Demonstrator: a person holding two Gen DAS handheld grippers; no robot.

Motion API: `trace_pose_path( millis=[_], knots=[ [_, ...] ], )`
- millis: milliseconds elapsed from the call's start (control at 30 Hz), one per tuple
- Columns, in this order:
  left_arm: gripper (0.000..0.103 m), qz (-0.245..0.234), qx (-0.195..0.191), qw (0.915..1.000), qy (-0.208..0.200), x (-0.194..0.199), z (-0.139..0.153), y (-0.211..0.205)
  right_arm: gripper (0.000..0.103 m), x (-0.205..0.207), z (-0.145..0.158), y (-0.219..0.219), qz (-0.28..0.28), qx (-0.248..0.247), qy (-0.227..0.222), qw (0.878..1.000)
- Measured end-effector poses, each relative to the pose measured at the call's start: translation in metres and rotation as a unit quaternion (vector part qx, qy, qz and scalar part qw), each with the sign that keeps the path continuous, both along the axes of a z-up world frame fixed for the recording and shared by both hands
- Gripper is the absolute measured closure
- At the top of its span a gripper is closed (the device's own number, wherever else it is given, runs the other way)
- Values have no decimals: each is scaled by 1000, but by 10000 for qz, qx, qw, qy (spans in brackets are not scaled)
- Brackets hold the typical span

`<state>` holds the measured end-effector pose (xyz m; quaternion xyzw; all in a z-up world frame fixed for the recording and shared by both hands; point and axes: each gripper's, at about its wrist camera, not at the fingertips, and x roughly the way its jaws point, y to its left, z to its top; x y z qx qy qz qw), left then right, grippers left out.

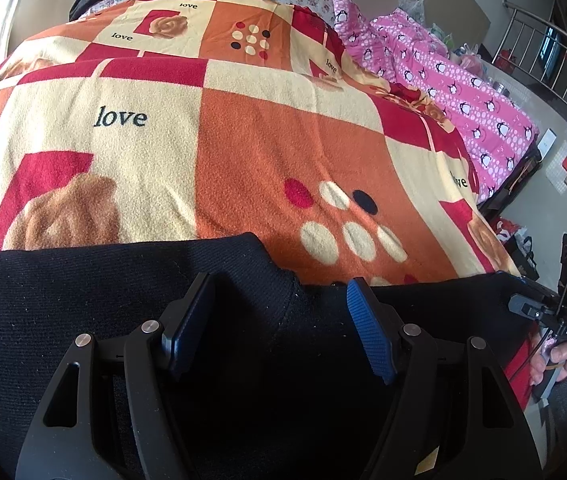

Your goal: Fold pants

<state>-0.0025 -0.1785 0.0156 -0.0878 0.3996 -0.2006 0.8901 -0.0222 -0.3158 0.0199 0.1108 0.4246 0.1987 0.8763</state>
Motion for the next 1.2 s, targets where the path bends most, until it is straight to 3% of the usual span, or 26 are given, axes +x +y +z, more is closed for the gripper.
trace_pose_path(
  millis=[133, 933, 1200],
  knots=[
    [34, 5, 81, 10000, -9, 1, -1, -2, 12, -1, 0, 6, 22, -272, -22, 9996],
    [34, 30, 25, 10000, -5, 1, -1, -1, 12, 3, -1, -12, -52, 408, 80, 9991],
    [34, 34, 47, 10000, -9, 0, -1, -3, 11, 1, -1, -10, -48, 364, 62, 9993]
  ],
)
